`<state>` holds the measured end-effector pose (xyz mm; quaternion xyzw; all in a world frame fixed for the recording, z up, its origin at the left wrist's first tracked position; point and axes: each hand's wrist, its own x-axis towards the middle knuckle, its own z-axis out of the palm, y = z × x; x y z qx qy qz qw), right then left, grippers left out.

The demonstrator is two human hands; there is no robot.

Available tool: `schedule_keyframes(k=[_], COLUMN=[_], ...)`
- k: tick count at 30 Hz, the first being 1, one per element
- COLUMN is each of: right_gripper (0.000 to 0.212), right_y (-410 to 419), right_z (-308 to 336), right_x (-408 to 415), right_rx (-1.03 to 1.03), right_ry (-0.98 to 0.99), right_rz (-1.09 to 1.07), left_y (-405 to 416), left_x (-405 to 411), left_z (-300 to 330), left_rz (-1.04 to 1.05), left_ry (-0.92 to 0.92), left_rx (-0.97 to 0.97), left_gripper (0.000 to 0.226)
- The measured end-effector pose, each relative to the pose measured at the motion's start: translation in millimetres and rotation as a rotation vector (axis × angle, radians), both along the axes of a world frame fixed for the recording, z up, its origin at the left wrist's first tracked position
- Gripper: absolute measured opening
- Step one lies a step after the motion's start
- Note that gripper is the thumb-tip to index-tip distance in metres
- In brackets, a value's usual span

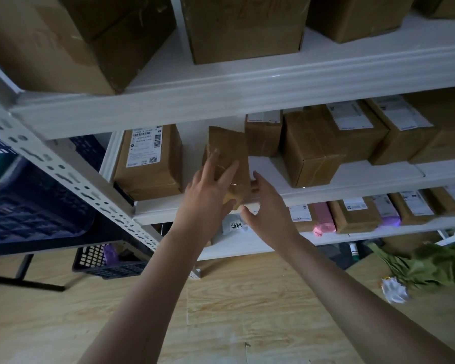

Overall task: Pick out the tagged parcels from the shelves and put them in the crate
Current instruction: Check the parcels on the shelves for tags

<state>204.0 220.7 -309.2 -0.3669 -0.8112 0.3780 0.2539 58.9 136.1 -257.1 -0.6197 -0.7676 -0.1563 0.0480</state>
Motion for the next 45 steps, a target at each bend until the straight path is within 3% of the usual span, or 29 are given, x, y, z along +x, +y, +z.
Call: schedule_keyframes(k=[3,11,14,18,22,27,31,34,36,39,45], right_gripper=[0.022,0.027,0.055,0.065,0.084,0.096,0.095,0.074,0.063,0.072,0.08], right_y=[-1.4,-1.7,-4.1,-1.8,4.7,6.5,8.3,5.6,0.5,-6.6,-13.9], right_z=[-5.2,-5.3,2.5,3.9,1.7,-7.1,-12.6,-16.5,-24.1,-29.6,-13.0], right_x=[-1.7,-37.7,-46.1,-42.3,-35.5,-32.6,-28.0,-23.1,-19.6,-16.7,-31.4], right_rx=[-0.037,-0.348,-0.375,-0.284,-0.187,-0.15,-0.17,-0.186,-0.166,-0.287,-0.811], right_ry=[-0.062,0.074,0.146,0.108,0.012,-0.005,0.043,0.073,0.061,0.145,0.35], right_rz=[0.001,-0.009,0.026,0.068,0.106,0.114,0.084,0.043,-0.009,-0.128,-0.269], left_y=[2.3,-33.7,-42.8,-53.3,-57.0,-50.5,-44.1,-36.5,-32.1,-31.5,-42.4], left_x=[-5.4,-30.9,-30.9,-29.5,-30.4,-26.3,-24.2,-25.6,-24.4,-23.9,-25.7], left_z=[-6.2,-19.8,-19.5,-23.5,-39.3,-53.3,-51.3,-43.4,-37.5,-35.6,-41.4], left_rz=[0.008,0.14,0.228,0.301,0.262,0.275,0.207,0.182,0.162,0.138,0.176], left_ry=[-0.096,-0.569,-0.536,-0.565,-0.65,-0.679,-0.572,-0.307,-0.23,-0.252,-0.395], left_rx=[0.024,0.327,0.362,0.308,0.213,0.14,0.114,0.082,0.119,0.125,0.258], left_gripper=[0.077,0.071,0.064,0.071,0.1,0.098,0.112,0.101,0.092,0.088,0.089])
